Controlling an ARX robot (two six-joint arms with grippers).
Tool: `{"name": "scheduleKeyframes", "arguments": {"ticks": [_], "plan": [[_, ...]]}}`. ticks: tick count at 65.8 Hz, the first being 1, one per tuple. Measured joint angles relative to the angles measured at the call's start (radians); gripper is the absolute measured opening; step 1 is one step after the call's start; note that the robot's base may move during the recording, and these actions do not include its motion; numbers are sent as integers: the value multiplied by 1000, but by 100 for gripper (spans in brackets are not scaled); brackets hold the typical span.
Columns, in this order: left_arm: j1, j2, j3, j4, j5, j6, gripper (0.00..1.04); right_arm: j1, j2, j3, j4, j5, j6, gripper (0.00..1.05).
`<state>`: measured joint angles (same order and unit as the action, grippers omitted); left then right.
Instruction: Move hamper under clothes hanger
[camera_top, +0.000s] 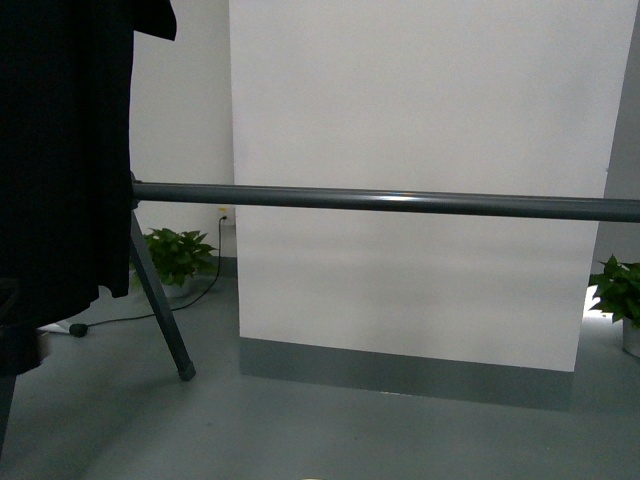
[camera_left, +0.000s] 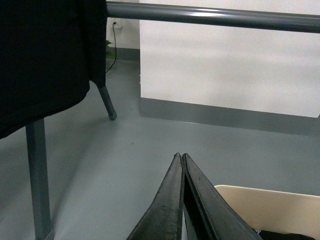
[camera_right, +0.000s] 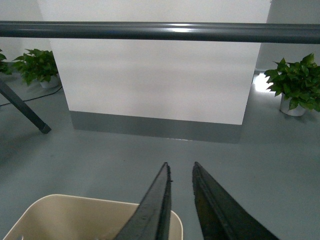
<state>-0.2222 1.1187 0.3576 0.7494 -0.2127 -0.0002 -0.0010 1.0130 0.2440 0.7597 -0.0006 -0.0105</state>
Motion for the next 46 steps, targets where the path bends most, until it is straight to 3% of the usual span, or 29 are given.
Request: {"name": "scheduleKeyframes", "arguments": {"ticks": [4, 34, 38, 46], "plan": [[18, -32, -36, 4, 16, 0, 4, 0, -32, -29, -3, 0, -1, 1], [132, -319, -244, -66, 124, 0, 3, 0, -308, -173, -135, 0, 0, 2], [177, -356, -261, -91, 194, 0, 3, 0, -337, -181, -156, 0, 0, 2], [217, -412, -281, -126, 205, 0, 3, 0, -386, -203, -182, 0, 0, 2]]}}
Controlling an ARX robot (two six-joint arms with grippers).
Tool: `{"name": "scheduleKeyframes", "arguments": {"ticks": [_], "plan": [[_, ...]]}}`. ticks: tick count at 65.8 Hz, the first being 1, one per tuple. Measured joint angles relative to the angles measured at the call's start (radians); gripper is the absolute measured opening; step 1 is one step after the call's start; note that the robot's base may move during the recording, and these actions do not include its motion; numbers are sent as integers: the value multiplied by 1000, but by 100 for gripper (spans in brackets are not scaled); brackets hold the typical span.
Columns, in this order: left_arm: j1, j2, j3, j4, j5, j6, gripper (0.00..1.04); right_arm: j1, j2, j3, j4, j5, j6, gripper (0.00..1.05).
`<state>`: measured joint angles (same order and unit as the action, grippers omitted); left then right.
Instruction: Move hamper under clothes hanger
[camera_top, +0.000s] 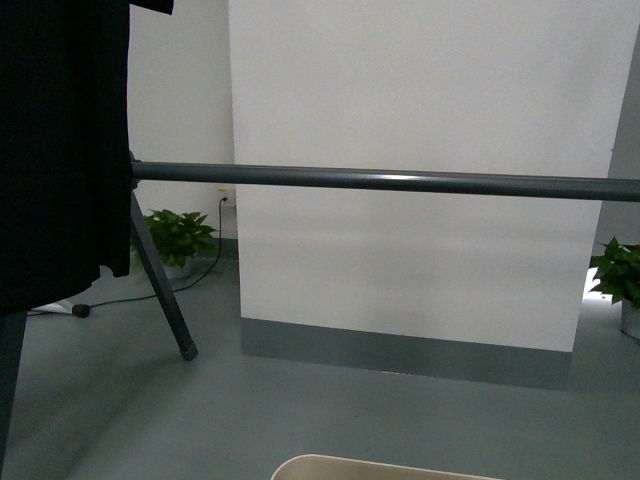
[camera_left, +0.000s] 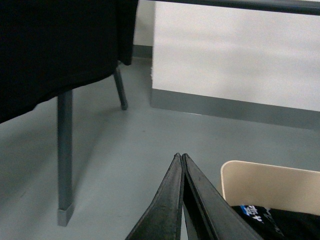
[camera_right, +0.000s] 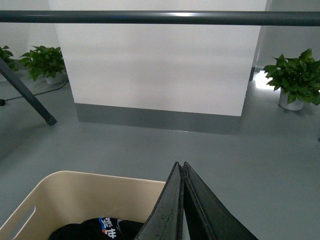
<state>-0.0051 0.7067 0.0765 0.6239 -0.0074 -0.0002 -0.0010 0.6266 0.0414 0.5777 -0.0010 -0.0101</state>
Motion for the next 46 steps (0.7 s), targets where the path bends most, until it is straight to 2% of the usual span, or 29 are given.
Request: {"name": "scheduleKeyframes", "arguments": {"ticks": [4, 10, 19, 46], "plan": [[2, -34, -10, -23, 4, 0, 3, 0, -13, -26, 25, 0, 0, 2], [2, -95, -27, -69, 7, 0, 3, 0, -63, -36, -30, 0, 0, 2], [3, -125, -59, -52, 7, 0, 3, 0, -142, -36, -95, 0, 0, 2], [3, -348, -59, -262, 8, 0, 3, 0, -330, -36, -278, 0, 0, 2]]}}
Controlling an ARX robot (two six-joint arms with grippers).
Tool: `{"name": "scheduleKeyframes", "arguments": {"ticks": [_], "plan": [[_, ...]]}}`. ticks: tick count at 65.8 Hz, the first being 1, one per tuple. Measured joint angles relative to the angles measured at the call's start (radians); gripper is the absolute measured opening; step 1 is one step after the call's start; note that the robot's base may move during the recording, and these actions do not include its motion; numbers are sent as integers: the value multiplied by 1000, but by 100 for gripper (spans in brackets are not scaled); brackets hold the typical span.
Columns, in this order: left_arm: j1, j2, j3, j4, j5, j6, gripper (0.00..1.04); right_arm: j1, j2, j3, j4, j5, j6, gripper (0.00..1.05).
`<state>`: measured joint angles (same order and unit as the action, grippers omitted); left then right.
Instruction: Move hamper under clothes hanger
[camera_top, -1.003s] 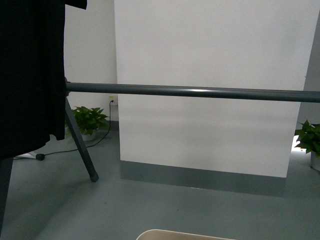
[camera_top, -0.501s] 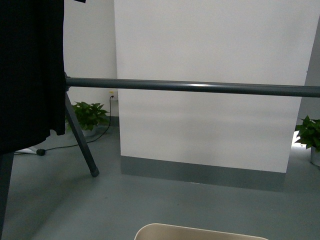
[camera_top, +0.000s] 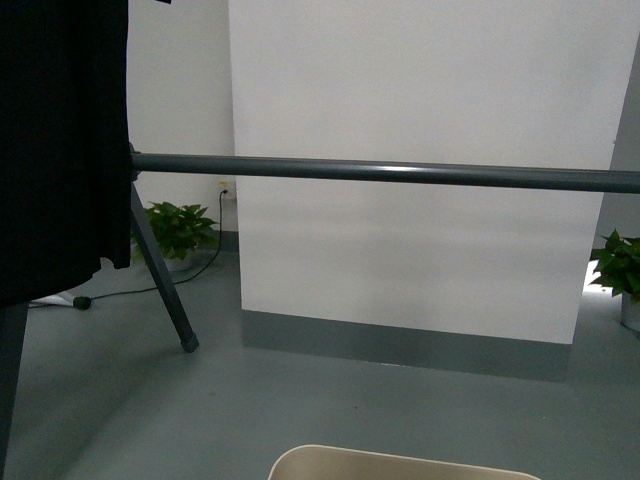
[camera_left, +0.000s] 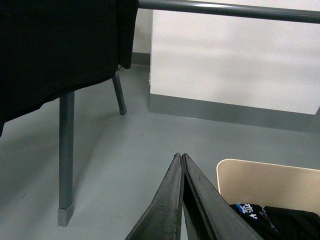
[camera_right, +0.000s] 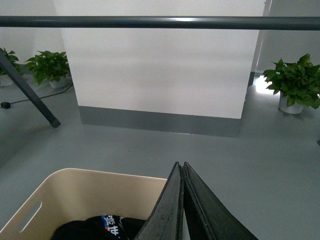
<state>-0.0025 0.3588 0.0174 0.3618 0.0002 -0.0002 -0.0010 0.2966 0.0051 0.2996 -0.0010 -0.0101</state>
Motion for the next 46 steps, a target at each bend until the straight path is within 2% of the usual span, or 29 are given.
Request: {"name": "scheduleKeyframes", "arguments": {"ticks": [29, 33, 37, 46], "plan": [[0, -149, 0, -148, 0, 0, 3, 0, -124, 0, -124, 0, 0, 2], [0, -169, 0, -168, 0, 0, 3, 0, -239, 1, -276, 0, 0, 2], [0, -182, 0, -182, 0, 0, 3, 0, -285, 1, -293, 0, 0, 2], [0, -335, 0, -352, 0, 0, 3, 0, -291, 1, -299, 0, 0, 2]]}}
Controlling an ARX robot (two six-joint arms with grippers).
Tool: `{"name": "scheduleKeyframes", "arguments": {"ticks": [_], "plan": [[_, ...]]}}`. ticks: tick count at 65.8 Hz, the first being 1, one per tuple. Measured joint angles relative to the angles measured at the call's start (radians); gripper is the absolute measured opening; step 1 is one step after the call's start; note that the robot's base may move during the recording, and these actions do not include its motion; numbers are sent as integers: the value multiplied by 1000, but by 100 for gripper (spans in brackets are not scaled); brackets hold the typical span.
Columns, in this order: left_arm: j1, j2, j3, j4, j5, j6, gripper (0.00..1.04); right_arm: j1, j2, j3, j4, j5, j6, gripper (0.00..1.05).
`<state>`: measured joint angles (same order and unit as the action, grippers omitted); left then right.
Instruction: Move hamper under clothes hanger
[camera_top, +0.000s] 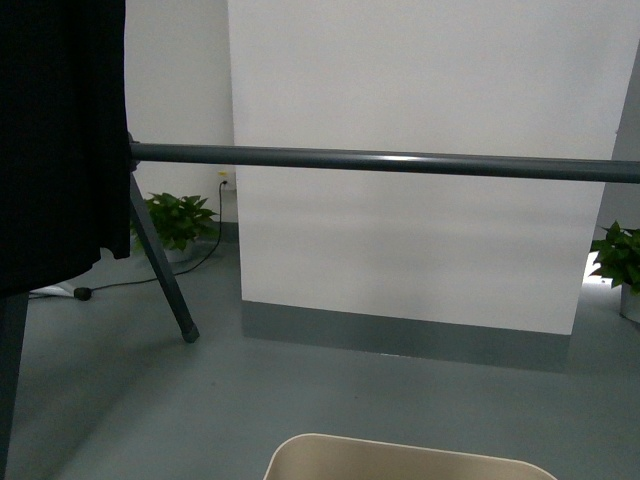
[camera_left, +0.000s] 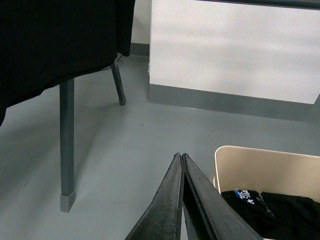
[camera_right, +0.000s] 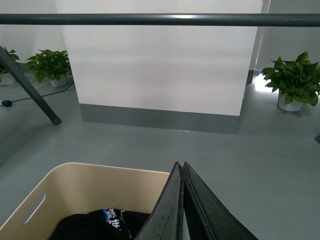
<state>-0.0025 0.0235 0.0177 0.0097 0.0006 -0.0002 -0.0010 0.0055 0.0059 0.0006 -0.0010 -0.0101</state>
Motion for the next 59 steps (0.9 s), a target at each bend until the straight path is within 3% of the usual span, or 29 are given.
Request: {"name": "scheduleKeyframes", "arguments": {"ticks": [18, 27, 35, 53, 59], "plan": [[0, -18, 0, -8, 0, 0, 3, 0, -2, 0, 0, 0, -1, 2], [0, -18, 0, -8, 0, 0, 3, 0, -2, 0, 0, 0, 0, 33], [0, -19, 0, -8, 0, 0, 4, 0, -2, 0, 0, 0, 0, 51], [0, -19, 0, -8, 0, -1, 46, 0, -2, 0, 0, 0, 0, 95], [0, -19, 0, -8, 0, -1, 60, 0, -2, 0, 0, 0, 0, 97]]}}
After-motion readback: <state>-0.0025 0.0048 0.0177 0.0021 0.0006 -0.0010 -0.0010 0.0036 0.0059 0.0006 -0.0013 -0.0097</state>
